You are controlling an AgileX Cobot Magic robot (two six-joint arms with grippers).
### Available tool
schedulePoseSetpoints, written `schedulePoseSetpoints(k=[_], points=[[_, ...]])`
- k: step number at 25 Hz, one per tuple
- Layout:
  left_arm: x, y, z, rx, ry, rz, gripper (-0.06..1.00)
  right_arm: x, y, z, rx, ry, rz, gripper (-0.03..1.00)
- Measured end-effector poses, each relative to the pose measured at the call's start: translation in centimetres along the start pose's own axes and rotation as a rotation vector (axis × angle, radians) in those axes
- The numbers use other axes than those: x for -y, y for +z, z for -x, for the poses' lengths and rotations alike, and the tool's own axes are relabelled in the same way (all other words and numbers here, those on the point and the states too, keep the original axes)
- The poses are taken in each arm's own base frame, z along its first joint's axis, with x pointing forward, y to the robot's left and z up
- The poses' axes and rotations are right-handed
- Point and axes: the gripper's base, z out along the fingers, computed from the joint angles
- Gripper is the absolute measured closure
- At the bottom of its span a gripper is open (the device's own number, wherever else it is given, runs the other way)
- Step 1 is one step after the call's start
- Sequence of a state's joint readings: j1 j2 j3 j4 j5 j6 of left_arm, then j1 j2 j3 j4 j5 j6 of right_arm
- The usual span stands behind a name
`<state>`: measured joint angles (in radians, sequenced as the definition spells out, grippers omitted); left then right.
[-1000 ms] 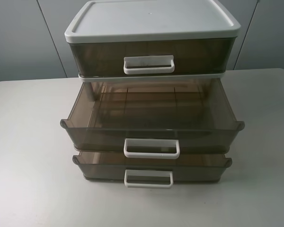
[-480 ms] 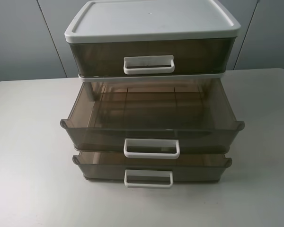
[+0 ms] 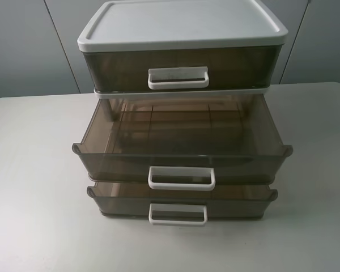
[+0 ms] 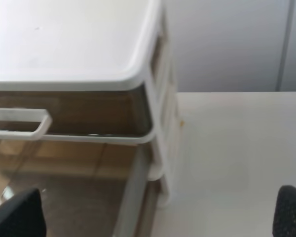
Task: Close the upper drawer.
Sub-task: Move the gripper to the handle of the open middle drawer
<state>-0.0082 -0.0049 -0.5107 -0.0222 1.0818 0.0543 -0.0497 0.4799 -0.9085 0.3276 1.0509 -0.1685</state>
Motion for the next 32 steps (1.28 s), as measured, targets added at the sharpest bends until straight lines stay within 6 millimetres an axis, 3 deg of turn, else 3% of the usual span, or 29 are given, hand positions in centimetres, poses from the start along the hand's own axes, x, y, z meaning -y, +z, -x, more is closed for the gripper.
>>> schedulePoseSetpoints(k=[6,14,20,26,32], points=[[0.0,0.0,0.0,0.000,0.000,0.000,0.20,-0.9,4.5,2.1,-0.088,-0.157,0.236,0.27],[0.0,0.0,0.0,0.000,0.000,0.000,0.20,-4.9,9.0,1.6,-0.221,-0.435,0.550,0.27],[0.0,0.0,0.0,0.000,0.000,0.000,0.20,-9.9,11.3,-0.7,-0.325,-0.671,0.752,0.27],[0.0,0.0,0.0,0.000,0.000,0.000,0.20,-14.8,12.3,-4.5,-0.461,-0.868,0.940,0.27],[0.0,0.0,0.0,0.000,0.000,0.000,0.20,-17.8,13.5,-8.2,-0.608,-0.982,1.024,0.27]])
